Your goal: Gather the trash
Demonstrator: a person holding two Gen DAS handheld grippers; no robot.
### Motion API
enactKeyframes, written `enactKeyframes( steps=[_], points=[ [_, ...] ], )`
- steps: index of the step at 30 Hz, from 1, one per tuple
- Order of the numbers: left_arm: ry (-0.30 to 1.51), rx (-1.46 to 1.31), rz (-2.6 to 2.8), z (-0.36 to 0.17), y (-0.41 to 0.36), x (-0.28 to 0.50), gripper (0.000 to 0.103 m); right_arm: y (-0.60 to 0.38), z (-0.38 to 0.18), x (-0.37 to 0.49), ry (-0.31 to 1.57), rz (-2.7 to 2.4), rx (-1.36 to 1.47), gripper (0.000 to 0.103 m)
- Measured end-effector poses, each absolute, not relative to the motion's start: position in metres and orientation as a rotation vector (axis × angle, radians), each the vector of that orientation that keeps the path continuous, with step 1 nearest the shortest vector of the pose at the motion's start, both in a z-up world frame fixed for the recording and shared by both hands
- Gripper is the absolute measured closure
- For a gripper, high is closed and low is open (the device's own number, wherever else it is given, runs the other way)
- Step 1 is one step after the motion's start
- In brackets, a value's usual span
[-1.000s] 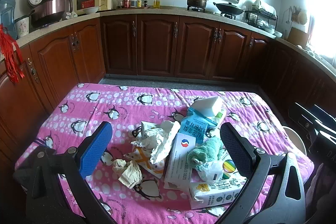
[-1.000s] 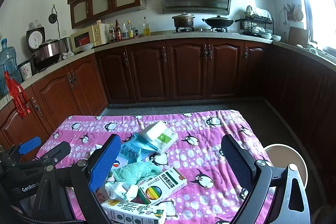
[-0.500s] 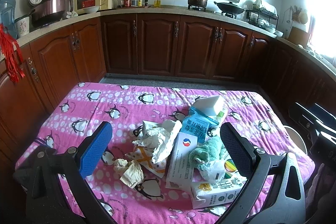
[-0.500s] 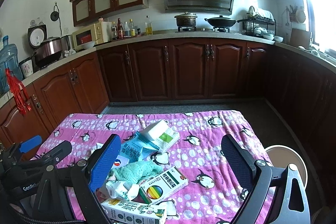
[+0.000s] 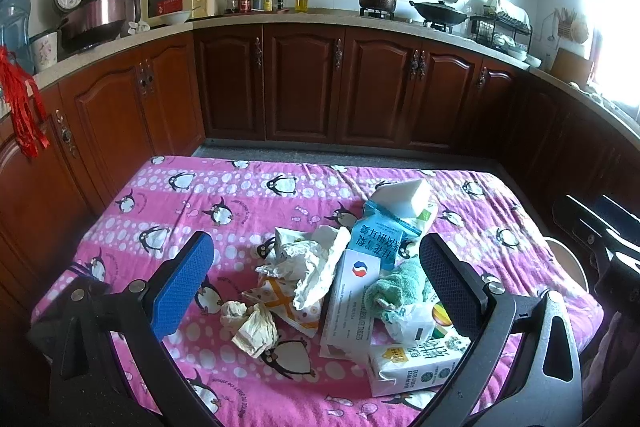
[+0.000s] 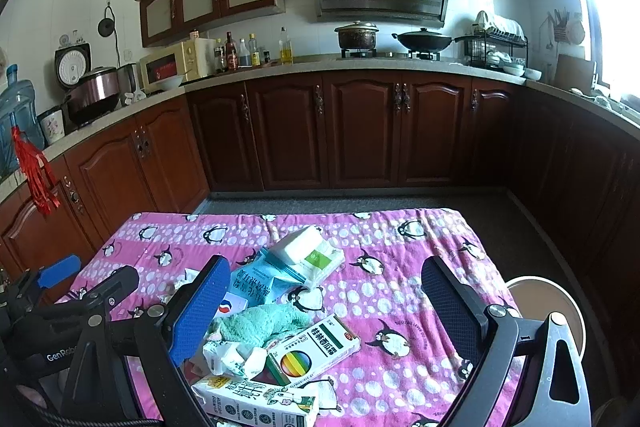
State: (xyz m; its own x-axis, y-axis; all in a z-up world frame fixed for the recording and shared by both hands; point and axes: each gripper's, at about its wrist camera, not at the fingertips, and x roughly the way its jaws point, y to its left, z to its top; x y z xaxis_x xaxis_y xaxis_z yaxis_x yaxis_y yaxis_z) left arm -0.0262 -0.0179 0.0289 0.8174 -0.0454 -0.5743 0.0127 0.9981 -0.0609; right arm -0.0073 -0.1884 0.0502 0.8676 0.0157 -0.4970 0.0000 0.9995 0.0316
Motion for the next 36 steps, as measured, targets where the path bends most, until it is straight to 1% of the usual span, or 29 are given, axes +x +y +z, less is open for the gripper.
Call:
enactKeyframes(
  steps=[31,36],
  points=[
    [0.613,-0.054,-0.033,0.0252,-0.0172,-0.027,0.001,-0.1887,0.0462,-0.0094,0.497,0.015,0.037,0.008],
    [0.613,-0.046,-0.032,0.0227,-0.0178,-0.0279,0.004,-0.1882,0.0462,-0.0098,0.495,0.018,0.042,0.008]
  ],
)
